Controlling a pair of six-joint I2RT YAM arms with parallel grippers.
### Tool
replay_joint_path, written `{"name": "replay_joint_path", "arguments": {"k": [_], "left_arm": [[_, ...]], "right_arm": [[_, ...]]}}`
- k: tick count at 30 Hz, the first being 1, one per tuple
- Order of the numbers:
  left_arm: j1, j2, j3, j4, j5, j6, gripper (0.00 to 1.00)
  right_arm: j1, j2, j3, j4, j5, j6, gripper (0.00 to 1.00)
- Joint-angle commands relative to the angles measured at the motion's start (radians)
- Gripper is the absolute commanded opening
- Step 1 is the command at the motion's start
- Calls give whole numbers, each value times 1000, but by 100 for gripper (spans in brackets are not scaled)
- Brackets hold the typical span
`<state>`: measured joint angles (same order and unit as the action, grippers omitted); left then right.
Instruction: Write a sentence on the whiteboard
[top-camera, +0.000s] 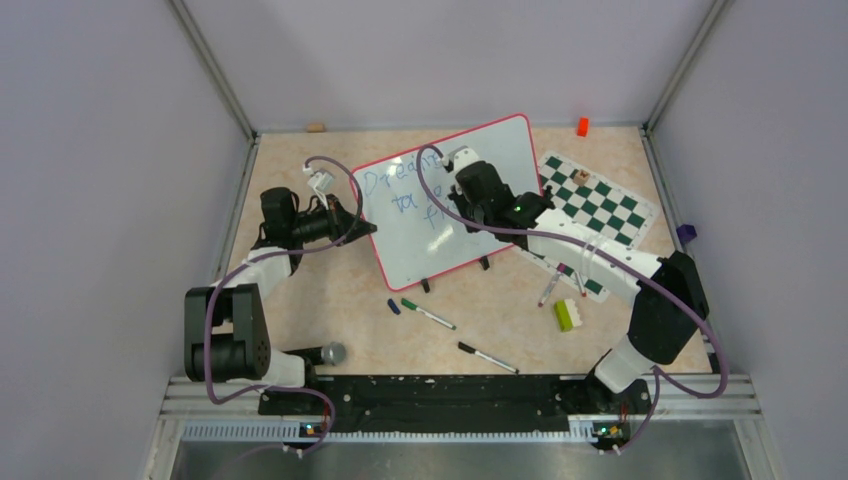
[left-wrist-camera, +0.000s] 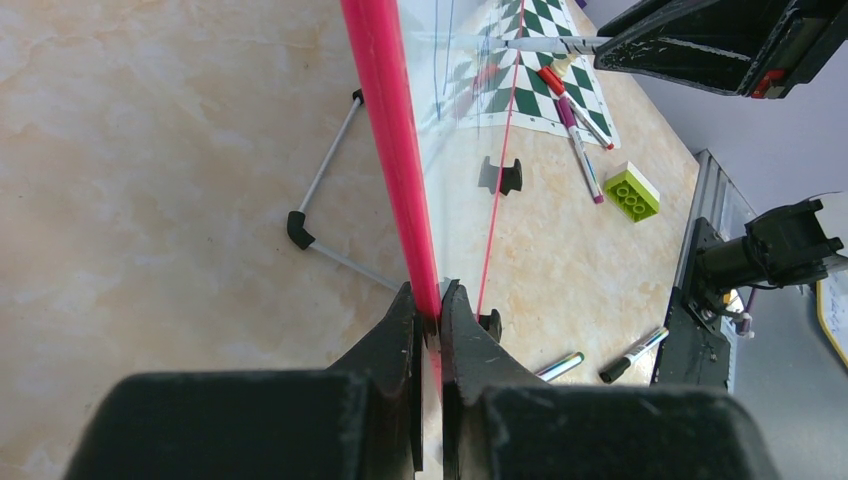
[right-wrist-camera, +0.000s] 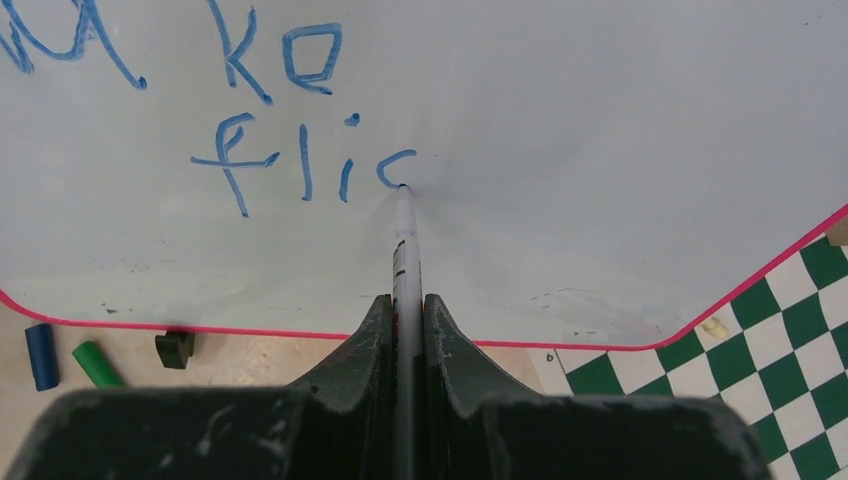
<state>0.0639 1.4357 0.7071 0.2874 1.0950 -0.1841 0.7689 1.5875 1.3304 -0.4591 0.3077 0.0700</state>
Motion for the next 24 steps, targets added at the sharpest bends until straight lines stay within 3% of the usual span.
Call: {"name": "replay_joint_path", "arguments": {"k": [1, 24], "left_arm": [[-21, -1, -8, -21, -48, 158, 0], [-22, 0, -8, -22, -48, 158, 0]], "right_arm": [[-11, 1, 29, 22, 52, -5, 0], [-11, 31, 69, 35, 48, -20, 0]]}}
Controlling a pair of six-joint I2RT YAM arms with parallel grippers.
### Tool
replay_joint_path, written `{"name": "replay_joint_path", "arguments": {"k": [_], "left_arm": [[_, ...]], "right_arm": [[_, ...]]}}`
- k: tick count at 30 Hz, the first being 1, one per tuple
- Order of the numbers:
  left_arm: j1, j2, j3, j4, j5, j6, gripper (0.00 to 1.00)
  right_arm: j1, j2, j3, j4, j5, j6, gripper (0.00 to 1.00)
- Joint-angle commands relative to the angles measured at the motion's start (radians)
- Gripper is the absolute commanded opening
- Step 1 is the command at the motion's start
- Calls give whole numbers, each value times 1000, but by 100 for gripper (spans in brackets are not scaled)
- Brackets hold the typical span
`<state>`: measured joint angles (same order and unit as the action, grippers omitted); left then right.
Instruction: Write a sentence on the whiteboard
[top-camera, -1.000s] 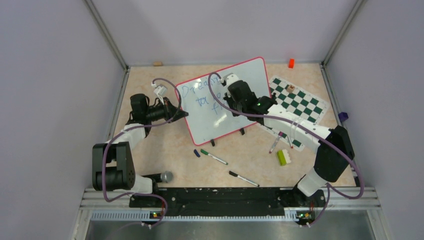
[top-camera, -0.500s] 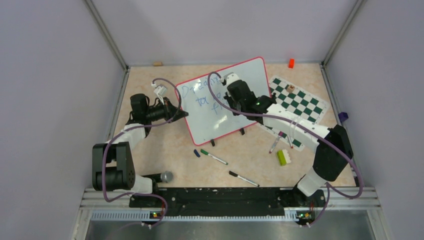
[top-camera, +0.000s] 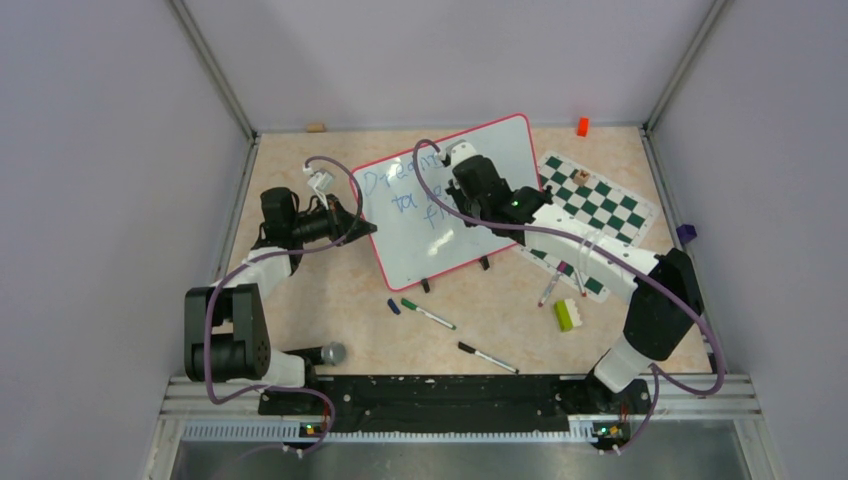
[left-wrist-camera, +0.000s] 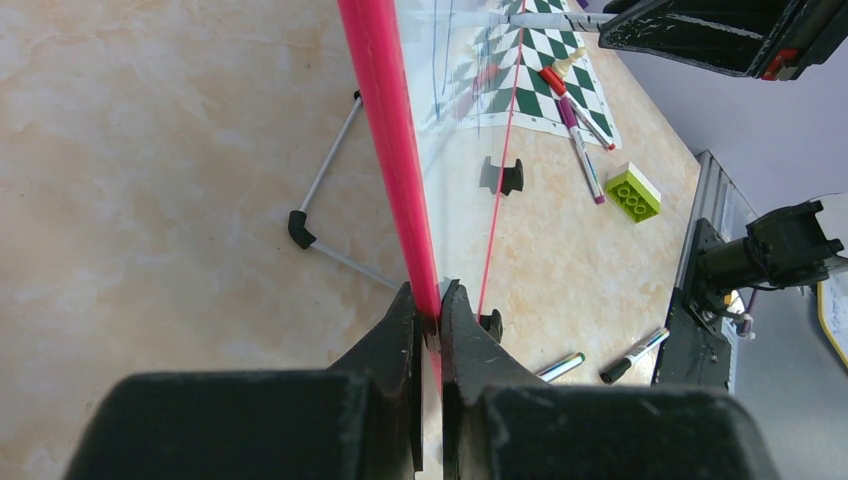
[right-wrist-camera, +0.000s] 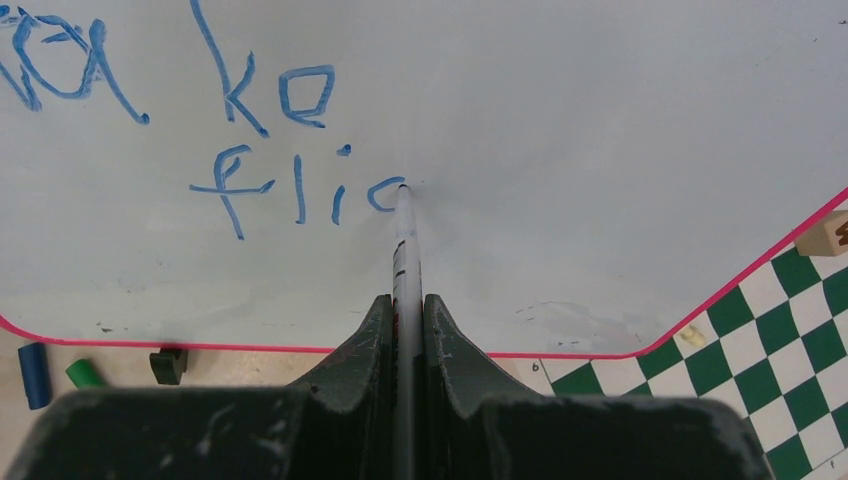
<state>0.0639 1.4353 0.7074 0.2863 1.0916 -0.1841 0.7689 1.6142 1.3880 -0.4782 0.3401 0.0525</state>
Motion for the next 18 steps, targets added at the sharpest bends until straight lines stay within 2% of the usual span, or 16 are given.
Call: {"name": "replay_joint_path", "arguments": {"k": [1, 18], "left_arm": [[-22, 1, -8, -21, -44, 158, 0], [-23, -1, -10, -19, -44, 158, 0]], "right_arm": [[-11, -2, 3, 53, 14, 0, 0], [-11, -30, -98, 26, -42, 23, 0]]}}
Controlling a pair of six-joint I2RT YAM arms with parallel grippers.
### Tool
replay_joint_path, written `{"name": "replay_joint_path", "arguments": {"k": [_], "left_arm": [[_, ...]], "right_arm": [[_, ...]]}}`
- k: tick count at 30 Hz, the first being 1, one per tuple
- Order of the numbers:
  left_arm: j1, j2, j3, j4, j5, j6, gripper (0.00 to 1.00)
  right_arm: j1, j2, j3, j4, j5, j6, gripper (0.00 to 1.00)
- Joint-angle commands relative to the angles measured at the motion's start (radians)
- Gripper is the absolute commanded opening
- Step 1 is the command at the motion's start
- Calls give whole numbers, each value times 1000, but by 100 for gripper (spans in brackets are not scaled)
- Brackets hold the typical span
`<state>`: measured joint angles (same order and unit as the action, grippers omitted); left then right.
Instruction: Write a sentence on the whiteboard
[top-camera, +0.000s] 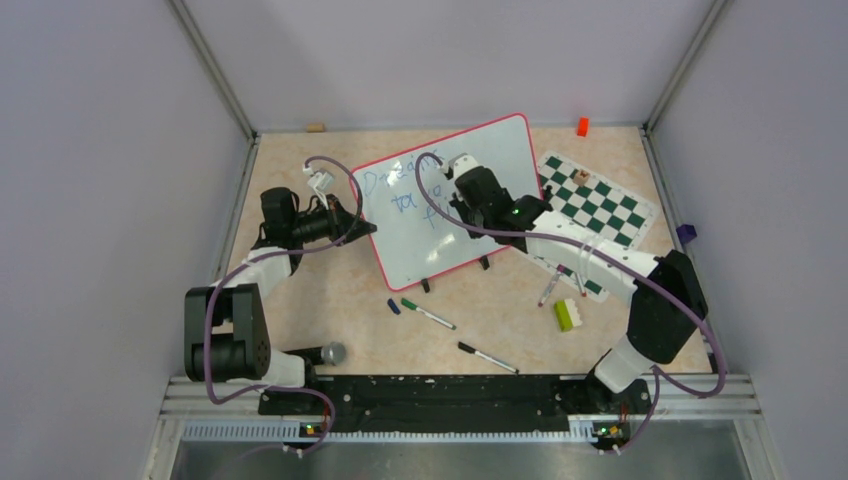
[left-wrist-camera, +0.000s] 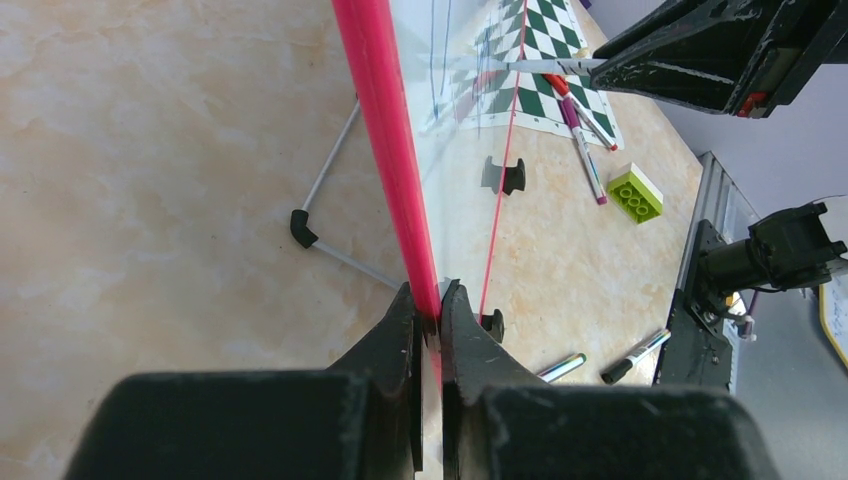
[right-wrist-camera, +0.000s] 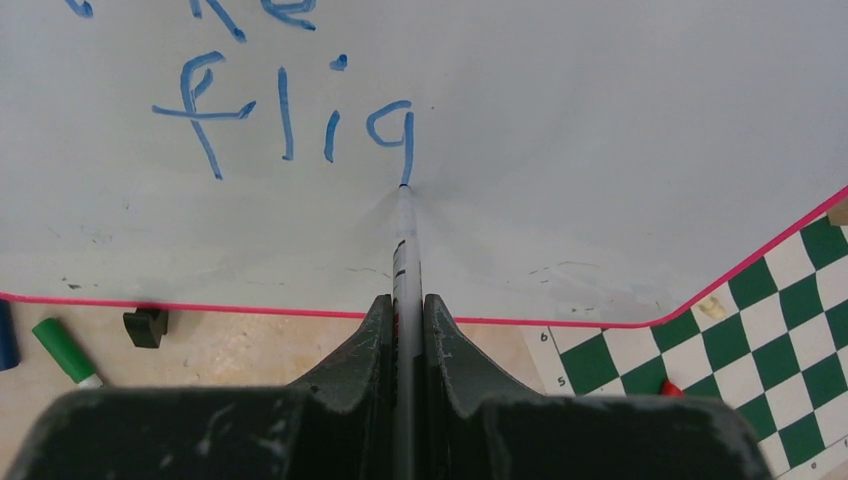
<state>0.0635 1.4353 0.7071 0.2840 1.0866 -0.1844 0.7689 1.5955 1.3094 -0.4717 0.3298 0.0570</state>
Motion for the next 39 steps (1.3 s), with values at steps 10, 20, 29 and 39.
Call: {"name": "replay_joint_path", "arguments": {"k": [10, 20, 29, 39], "left_arm": [[-24, -1, -9, -17, -39, 158, 0], [-22, 1, -6, -18, -40, 158, 0], [-23, -1, -9, -18, -39, 158, 0], [-23, 0, -7, -18, -38, 158, 0]], "right_arm": [[-11, -16, 9, 61, -95, 32, 0], [-12, -83, 31, 40, -67, 30, 0], [-54, -116, 49, 57, -64, 39, 0], [-65, -51, 96, 108, -48, 25, 0]]}}
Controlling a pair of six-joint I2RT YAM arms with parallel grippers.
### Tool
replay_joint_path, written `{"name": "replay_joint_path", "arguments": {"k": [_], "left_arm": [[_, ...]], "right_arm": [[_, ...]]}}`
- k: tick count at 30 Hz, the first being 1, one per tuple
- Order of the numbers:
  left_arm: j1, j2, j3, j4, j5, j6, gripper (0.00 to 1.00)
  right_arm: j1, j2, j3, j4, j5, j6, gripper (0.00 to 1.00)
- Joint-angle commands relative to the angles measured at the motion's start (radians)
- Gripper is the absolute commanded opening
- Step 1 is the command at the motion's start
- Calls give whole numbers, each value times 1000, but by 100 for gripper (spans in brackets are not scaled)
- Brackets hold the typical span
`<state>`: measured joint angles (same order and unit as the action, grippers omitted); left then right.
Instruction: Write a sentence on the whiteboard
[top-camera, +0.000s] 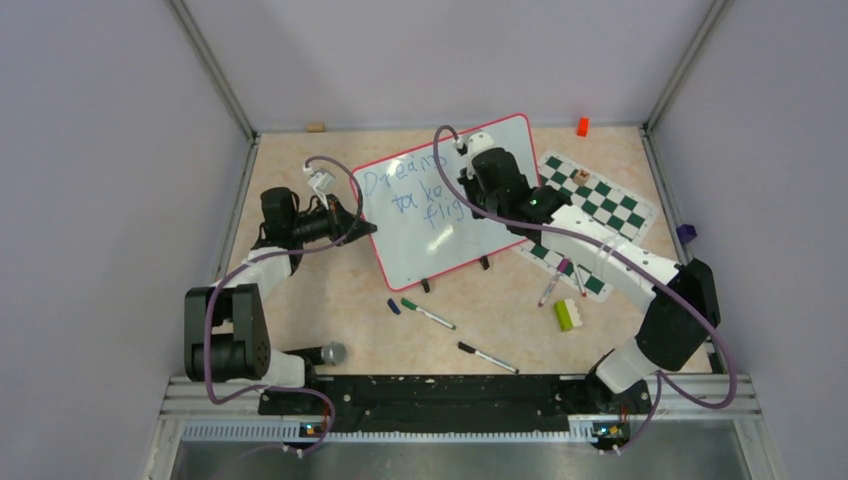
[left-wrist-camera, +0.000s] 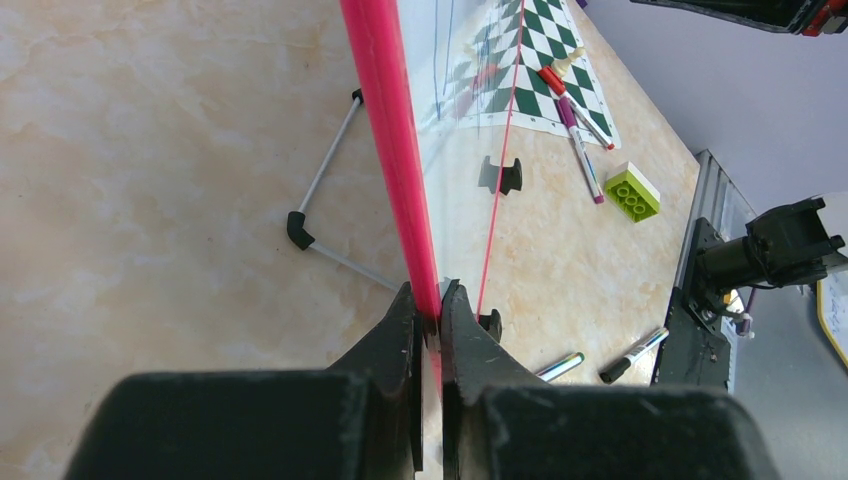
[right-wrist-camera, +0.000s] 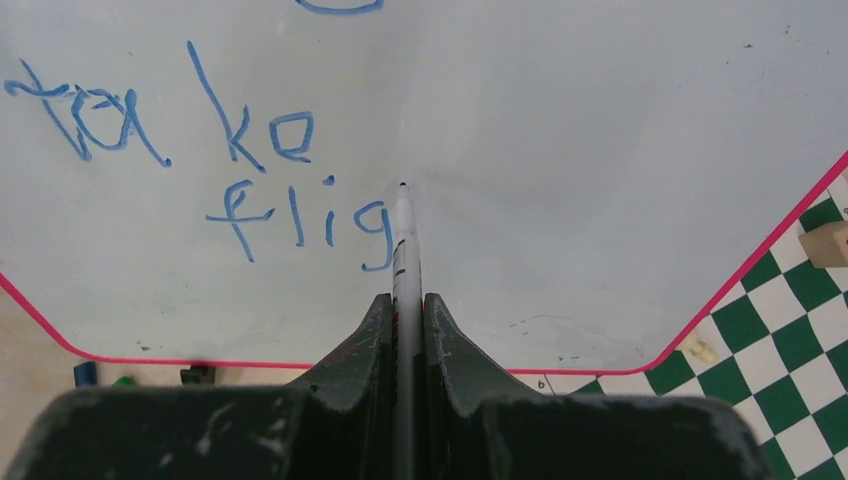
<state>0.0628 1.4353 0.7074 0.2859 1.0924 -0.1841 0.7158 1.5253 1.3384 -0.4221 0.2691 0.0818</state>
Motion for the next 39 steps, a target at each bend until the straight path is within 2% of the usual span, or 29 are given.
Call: {"name": "replay_joint_path", "arguments": {"k": [1, 11, 32, 39], "left_arm": [[-22, 1, -8, -20, -44, 158, 0], [-22, 4, -4, -23, -44, 158, 0], [-22, 0, -6, -23, -45, 160, 0], [-23, -1, -7, -22, -46, 160, 0]], "right_arm": [[-12, 23, 72, 60, 12, 0, 0], [-18, 64, 95, 61, 19, -6, 0], [-21, -5, -81, 63, -13, 25, 0], [-21, -3, -69, 63, -8, 26, 0]]}}
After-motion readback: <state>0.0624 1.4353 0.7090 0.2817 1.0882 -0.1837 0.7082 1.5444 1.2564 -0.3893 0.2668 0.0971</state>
